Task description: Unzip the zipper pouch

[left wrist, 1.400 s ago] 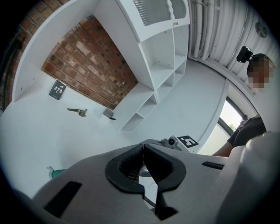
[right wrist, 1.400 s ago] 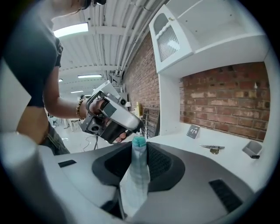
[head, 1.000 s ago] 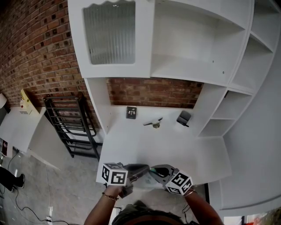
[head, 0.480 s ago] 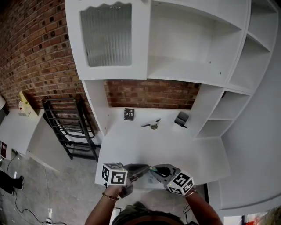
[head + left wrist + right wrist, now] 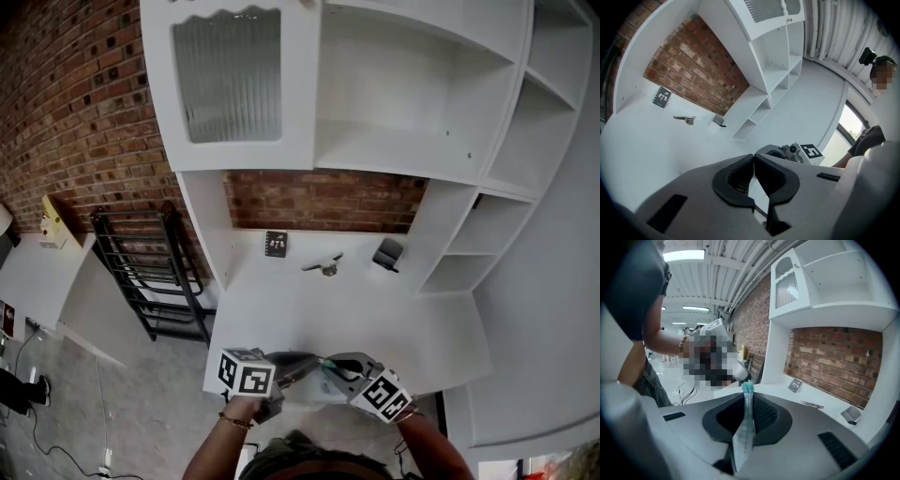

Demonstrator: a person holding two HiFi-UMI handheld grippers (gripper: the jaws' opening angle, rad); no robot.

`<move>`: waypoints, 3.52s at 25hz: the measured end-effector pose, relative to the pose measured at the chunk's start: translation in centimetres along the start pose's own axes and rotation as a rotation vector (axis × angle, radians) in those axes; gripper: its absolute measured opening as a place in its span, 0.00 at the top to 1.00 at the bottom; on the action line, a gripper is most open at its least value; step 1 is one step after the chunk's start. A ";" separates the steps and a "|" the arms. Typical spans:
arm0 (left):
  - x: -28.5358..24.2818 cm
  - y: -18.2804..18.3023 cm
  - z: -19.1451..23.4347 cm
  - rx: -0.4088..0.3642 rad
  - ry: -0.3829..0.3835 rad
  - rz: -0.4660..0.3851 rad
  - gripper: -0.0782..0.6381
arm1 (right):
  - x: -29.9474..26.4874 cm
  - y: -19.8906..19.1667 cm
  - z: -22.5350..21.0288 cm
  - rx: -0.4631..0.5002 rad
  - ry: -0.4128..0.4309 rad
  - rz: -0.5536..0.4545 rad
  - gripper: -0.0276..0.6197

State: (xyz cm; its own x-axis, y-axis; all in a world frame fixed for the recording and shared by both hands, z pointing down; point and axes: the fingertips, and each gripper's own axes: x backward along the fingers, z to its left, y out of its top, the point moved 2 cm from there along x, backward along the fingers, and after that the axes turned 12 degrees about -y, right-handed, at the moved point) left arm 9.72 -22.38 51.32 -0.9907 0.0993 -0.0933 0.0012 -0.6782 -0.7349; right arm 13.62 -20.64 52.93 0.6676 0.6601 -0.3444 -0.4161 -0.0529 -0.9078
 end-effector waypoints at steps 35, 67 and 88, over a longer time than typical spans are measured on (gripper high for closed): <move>4.3 -1.4 2.1 -0.034 0.167 0.014 0.88 | 1.7 1.3 -0.2 -0.113 0.017 -0.058 0.92; 7.2 -2.0 3.7 -0.047 0.266 0.031 0.88 | 2.8 1.0 -1.6 -0.206 -0.020 -0.077 0.92; 8.9 -1.4 3.8 -0.054 0.286 -0.025 0.88 | 3.1 0.7 -2.4 -0.262 -0.038 -0.083 0.92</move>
State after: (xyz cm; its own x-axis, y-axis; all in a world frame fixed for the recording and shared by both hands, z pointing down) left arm 0.34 -23.29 54.05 -0.9120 0.3218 -0.2542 -0.0082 -0.6340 -0.7733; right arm 16.88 -20.39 50.61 0.6667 0.6980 -0.2613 -0.1835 -0.1860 -0.9653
